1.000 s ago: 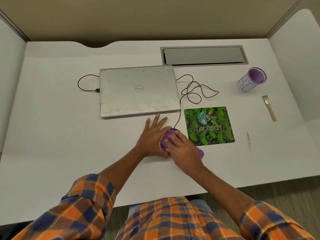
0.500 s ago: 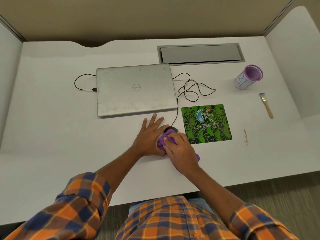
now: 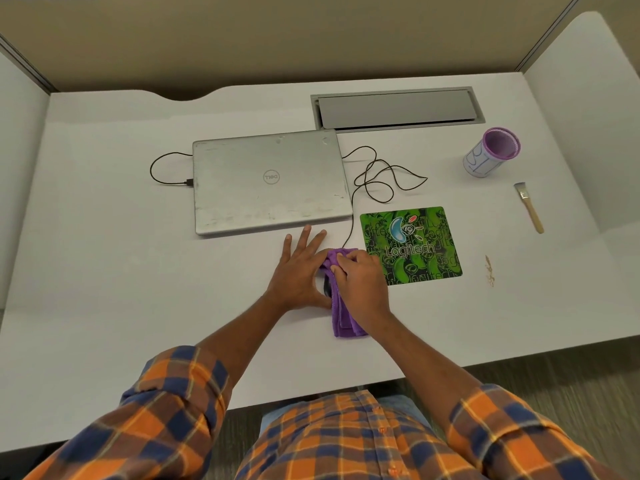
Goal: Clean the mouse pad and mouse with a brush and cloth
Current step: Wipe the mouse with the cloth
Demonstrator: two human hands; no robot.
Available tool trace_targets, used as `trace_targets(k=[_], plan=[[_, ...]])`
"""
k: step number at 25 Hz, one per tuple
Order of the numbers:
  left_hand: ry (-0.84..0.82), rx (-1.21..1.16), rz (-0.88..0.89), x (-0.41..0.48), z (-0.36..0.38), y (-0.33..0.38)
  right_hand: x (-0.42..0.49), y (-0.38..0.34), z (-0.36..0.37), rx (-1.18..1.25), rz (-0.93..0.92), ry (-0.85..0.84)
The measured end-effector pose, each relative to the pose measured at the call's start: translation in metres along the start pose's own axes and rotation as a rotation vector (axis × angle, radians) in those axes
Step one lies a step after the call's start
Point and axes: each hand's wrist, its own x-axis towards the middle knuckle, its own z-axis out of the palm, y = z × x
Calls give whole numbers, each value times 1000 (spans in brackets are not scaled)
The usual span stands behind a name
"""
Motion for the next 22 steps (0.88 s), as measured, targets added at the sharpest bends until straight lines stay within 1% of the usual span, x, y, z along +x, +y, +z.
trace_targets(k=[4, 8, 10, 14, 17, 20, 22], plan=[[-6, 7, -7, 1, -1, -1, -31, 1, -1, -8, -7, -6], [-11, -5, -11, 2, 0, -1, -53, 6, 3, -38, -45, -52], [-19, -12, -17, 2, -1, -1, -43, 5, 3, -39, -52, -43], [-32, -19, -26, 3, -2, 0, -4, -2, 2, -22, -8, -16], [-35, -28, -32, 3, -4, 1, 19, 1, -1, -42, 5, -61], [-23, -16, -19, 3, -5, 0, 14, 3, -3, -49, -10, -64], [-26, -3, -14, 4, -6, -1, -3, 0, -3, -45, -52, -56]])
